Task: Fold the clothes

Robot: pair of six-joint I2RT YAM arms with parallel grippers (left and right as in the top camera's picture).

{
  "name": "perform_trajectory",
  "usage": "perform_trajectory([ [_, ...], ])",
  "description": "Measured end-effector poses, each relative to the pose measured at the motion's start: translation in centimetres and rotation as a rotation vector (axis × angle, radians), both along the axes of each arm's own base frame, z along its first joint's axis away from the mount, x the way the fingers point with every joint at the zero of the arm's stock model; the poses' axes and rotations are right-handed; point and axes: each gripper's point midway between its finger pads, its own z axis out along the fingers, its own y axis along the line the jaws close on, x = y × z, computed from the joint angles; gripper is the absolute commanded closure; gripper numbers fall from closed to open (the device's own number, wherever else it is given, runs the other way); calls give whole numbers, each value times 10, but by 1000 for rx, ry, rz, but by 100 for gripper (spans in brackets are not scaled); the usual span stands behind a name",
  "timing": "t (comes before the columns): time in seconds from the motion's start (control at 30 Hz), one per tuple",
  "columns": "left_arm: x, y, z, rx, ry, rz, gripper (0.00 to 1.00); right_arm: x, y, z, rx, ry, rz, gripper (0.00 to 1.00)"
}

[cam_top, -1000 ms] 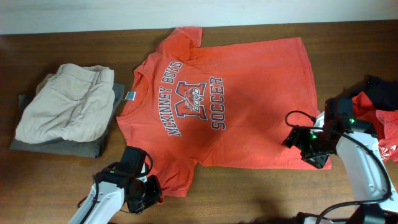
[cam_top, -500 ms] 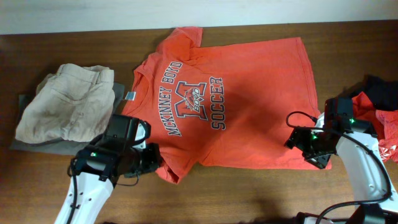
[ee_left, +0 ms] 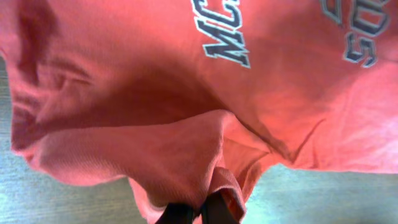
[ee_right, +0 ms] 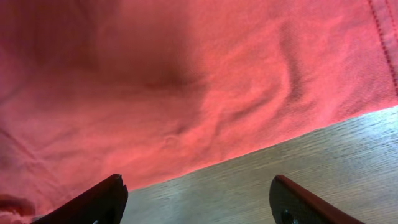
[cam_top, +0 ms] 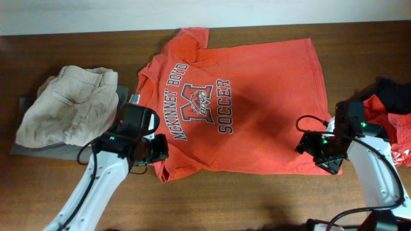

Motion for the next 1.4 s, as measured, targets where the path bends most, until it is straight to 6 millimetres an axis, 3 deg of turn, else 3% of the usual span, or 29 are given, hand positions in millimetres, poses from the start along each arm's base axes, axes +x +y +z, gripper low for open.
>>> perform_trajectory([
  [0.13, 2, 1, -6, 12, 11, -5, 100, -2, -7, -1, -23, 11, -36, 16],
  [0.23, 3, 1, -2, 15, 10, -12, 100, -4, -28, -1, -37, 12, -122, 13],
  [0.37, 11, 0, 11, 14, -18, -27, 100, -14, -58, -7, -38, 38, -264, 14],
  [0.47, 13, 0, 14, 13, -26, -31, 100, -24, -72, -17, -15, 85, -344, 21],
  [0.63, 17, -1, 19, 11, -39, -33, 100, -38, -82, -39, 33, 174, -417, 23],
  [0.93, 21, 7, 23, 16, -49, -22, 100, -33, -87, -67, 37, 169, -442, 27],
  [0.97, 21, 7, 23, 17, -49, -22, 100, -32, -88, -70, 33, 161, -452, 29],
  [1.17, 21, 7, 22, 19, -50, -24, 100, -23, -97, -72, -3, 92, -504, 70],
  [1.27, 21, 7, 23, 19, -51, -24, 100, -22, -98, -73, -5, 85, -514, 80],
  [1.4, 20, 8, 22, 20, -45, -24, 100, -26, -94, -73, 7, 101, -511, 86],
])
